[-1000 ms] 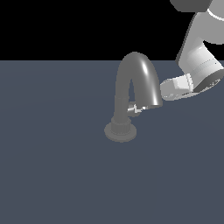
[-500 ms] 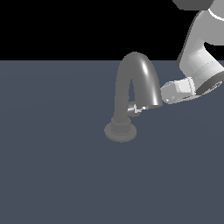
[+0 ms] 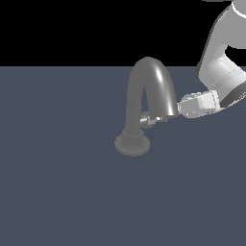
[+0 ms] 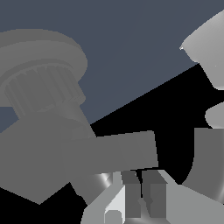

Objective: Turn on the faucet by rotating a designated handle.

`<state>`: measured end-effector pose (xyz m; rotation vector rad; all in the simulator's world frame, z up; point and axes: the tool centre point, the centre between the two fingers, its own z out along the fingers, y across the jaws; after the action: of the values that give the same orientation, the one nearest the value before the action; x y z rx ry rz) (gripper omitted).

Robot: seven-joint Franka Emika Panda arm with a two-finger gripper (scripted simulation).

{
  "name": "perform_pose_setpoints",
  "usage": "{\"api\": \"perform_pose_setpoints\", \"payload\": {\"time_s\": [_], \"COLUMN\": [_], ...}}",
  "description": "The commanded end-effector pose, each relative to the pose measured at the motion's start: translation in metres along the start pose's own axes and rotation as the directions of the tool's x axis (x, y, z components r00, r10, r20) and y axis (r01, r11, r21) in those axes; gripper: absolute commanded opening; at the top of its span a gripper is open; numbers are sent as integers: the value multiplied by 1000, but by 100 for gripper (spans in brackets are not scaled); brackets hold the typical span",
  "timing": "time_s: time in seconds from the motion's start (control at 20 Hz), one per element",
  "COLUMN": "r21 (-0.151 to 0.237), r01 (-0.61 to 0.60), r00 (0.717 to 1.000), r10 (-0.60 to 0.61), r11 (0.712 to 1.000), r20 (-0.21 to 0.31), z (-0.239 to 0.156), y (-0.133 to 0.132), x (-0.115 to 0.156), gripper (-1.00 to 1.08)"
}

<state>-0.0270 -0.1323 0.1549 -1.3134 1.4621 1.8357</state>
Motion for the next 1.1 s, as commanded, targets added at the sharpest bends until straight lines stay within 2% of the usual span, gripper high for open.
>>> {"api": "perform_pose_setpoints", "payload": {"time_s": [0.0, 0.65, 0.7, 0.75, 1.05], "r21": [0, -2, -2, -13, -11], "r01": [0, -30, -30, 33, 20], "r00": [1000, 999, 999, 999, 1000], "r10": [0, 30, 30, -34, -20], "r11": [1000, 1000, 1000, 999, 1000], "r20": [0, 15, 15, -10, -4], "z": [0, 1, 1, 0, 0], "y": [0, -25, -25, -21, -34], "x": [0, 75, 75, 30, 43], "gripper": [-100, -100, -100, -100, -100]}}
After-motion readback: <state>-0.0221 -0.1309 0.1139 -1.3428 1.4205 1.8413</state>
